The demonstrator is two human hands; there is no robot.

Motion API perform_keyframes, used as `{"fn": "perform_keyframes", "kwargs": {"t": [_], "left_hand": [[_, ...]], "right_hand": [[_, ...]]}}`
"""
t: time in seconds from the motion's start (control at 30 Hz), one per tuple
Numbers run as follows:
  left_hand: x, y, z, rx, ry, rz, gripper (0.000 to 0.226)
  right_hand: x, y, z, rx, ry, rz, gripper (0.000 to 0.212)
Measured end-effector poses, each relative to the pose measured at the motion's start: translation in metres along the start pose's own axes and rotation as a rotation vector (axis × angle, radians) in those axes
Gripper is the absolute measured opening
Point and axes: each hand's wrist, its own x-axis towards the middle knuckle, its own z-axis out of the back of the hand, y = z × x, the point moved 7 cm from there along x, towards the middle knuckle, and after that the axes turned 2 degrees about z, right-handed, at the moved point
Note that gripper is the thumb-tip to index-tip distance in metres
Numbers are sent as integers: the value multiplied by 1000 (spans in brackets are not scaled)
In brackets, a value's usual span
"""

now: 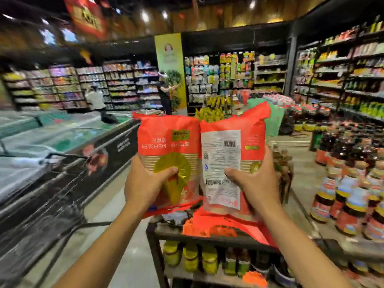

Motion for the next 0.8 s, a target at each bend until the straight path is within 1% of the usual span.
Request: {"fn": "perform_keyframes", "kwargs": {"t": [0.1,0.17,0.27,0.43,0.5,0.63,0.8], "left_hand": [[21,36,63,-16,-95,38,86],[36,61,105,-8,-141,54,87],[63,101,166,3,-200,93,82],[96,163,249,28,-293,156,86],[107,186,277,43,-320,188,86],[128,228,320,58,-372,235,82],[155,271,345,80,-439,288,81]], "right_hand": [[-11,21,-77,32,91,41,93],[-22,34,-129,51,144,54,89],[-37,51,-205,83,190,67,85],[-63,72,-316,147,271,76,93],[-73,80,-353,147,296,85,95],[-86,85,-423,140,386,91,92],[-87,75,-496,155,470,66,95]]}}
